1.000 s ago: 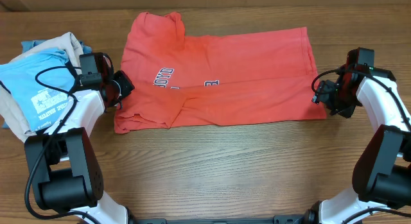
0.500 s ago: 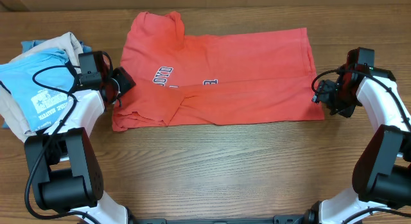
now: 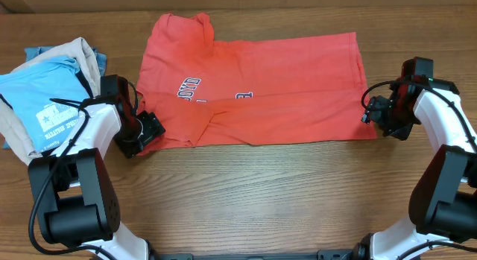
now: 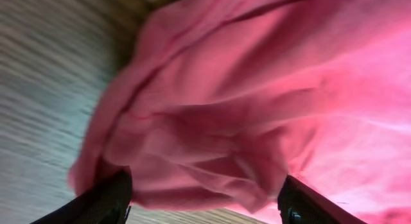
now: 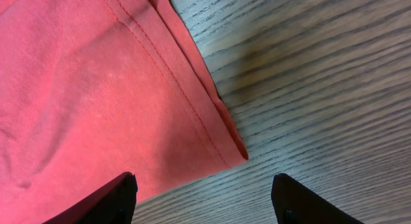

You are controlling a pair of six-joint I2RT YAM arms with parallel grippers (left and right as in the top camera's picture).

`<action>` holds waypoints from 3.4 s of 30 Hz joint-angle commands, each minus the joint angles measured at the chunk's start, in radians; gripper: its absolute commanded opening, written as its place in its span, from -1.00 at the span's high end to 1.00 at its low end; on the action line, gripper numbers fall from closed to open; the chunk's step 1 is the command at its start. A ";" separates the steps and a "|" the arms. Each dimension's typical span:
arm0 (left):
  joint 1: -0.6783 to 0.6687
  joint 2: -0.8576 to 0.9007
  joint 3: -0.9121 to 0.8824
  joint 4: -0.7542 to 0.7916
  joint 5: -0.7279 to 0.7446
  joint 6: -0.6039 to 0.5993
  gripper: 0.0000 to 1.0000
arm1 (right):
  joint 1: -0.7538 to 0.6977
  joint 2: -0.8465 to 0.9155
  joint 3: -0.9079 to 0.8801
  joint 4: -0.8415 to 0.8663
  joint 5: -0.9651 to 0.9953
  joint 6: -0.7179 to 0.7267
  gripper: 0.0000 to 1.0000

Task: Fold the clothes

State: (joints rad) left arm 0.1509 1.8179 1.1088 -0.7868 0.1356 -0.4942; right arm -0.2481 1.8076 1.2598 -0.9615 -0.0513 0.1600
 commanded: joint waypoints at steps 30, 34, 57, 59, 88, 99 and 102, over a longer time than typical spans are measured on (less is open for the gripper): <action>-0.003 -0.023 -0.042 0.064 -0.162 0.023 -0.56 | -0.002 0.003 -0.161 0.138 -0.061 0.027 -0.02; -0.003 -0.023 -0.042 0.064 -0.162 0.023 -0.56 | -0.002 0.003 -0.161 0.133 0.021 0.097 -0.04; -0.003 -0.023 -0.042 0.050 -0.163 0.023 -0.58 | -0.002 0.035 -0.161 0.218 0.035 0.106 0.14; -0.004 -0.023 -0.042 0.046 -0.163 0.023 -0.58 | -0.002 0.056 -0.161 0.208 0.034 0.106 0.22; 0.021 -0.023 -0.042 -0.377 -0.360 -0.042 0.12 | -0.040 0.072 -0.161 -0.250 0.328 0.466 0.92; 0.019 -0.142 -0.042 -0.315 -0.228 0.047 0.14 | -0.040 0.035 -0.161 -0.225 0.315 0.466 0.92; 0.019 -0.264 -0.040 -0.280 -0.203 0.082 0.06 | -0.040 -0.041 -0.159 -0.221 0.312 0.466 0.89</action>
State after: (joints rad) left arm 0.1658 1.7004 1.0664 -1.0855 -0.1230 -0.4706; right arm -0.2817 1.8614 1.1023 -1.1889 0.2432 0.6102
